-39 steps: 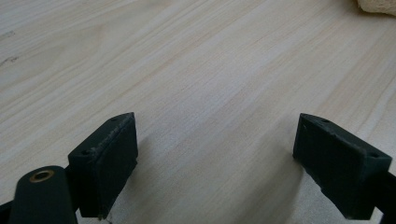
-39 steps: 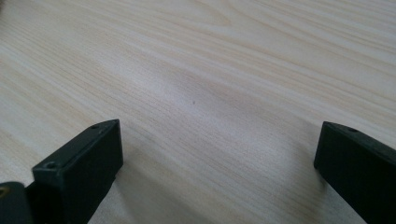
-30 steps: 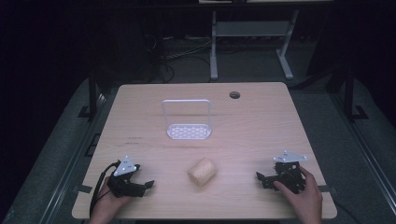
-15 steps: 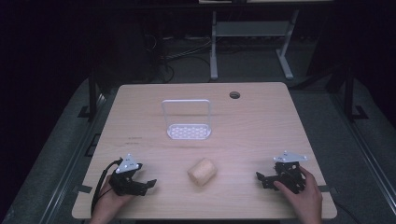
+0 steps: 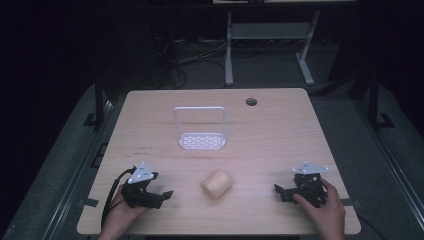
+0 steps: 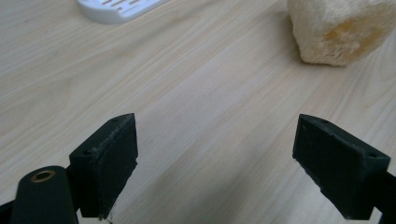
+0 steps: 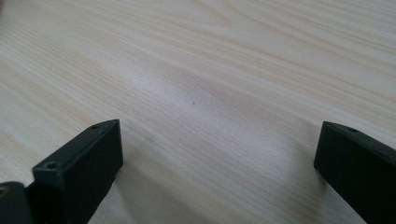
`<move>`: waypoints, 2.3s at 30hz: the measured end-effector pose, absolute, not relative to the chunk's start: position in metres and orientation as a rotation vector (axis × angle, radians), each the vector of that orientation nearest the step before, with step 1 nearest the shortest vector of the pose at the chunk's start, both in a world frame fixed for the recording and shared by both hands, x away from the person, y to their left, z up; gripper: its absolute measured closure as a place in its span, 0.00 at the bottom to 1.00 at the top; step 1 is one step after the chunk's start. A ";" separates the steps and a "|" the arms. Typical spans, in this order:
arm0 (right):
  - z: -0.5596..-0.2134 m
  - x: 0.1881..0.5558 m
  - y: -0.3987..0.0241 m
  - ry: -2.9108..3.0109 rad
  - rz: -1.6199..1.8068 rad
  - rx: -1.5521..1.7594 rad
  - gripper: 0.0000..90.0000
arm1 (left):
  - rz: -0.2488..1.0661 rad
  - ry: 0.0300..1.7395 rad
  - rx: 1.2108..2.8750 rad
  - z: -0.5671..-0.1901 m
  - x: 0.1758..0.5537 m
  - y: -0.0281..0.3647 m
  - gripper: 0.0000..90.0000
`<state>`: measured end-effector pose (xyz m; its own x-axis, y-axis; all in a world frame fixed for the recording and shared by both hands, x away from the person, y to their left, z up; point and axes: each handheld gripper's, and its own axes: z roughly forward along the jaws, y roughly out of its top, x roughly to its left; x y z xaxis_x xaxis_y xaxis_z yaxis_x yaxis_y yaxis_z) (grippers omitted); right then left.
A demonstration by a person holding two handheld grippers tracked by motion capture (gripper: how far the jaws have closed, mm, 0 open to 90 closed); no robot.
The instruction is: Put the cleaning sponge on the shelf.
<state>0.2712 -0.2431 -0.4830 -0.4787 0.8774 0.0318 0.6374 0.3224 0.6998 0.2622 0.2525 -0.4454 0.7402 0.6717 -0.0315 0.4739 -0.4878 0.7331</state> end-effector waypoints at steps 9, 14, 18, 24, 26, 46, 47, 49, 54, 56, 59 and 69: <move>-0.483 0.271 -0.243 2.241 0.940 1.346 0.01 | 0.328 0.840 2.167 -0.437 0.261 0.242 0.15; -0.483 0.271 -0.243 2.241 0.940 1.347 0.01 | 0.322 0.831 2.158 -0.432 0.261 0.237 0.15; -0.483 0.271 -0.243 2.240 0.940 1.346 0.01 | 0.321 0.820 2.155 -0.431 0.261 0.233 0.15; -0.483 0.271 -0.243 2.240 0.940 1.347 0.01 | 0.314 0.805 2.158 -0.429 0.262 0.228 0.15; -0.483 0.271 -0.243 2.240 0.940 1.347 0.01 | 0.313 0.795 2.157 -0.427 0.263 0.225 0.15; -0.483 0.271 -0.243 2.241 0.938 1.345 0.01 | 0.289 0.721 2.165 -0.419 0.269 0.196 0.15; -0.483 0.271 -0.243 2.241 0.938 1.345 0.01 | 0.286 0.719 2.162 -0.418 0.269 0.195 0.15; -0.483 0.271 -0.243 2.241 0.937 1.344 0.01 | 0.284 0.712 2.164 -0.417 0.270 0.192 0.15; -0.483 0.271 -0.243 2.241 0.937 1.345 0.01 | 0.280 0.700 2.165 -0.416 0.271 0.187 0.15; -0.483 0.271 -0.243 2.241 0.937 1.345 0.01 | 0.278 0.690 2.170 -0.415 0.272 0.184 0.15; -0.483 0.271 -0.243 2.241 0.937 1.345 0.01 | 0.274 0.679 2.170 -0.414 0.273 0.180 0.15; -0.483 0.271 -0.243 2.241 0.937 1.344 0.01 | 0.252 0.638 2.177 -0.411 0.278 0.162 0.15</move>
<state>0.2713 -0.2434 -0.4831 -0.4807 0.8764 0.0279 0.6353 0.3262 0.6999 0.2775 0.1620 -0.4106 0.8506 0.5245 -0.0374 0.3571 -0.5240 0.7732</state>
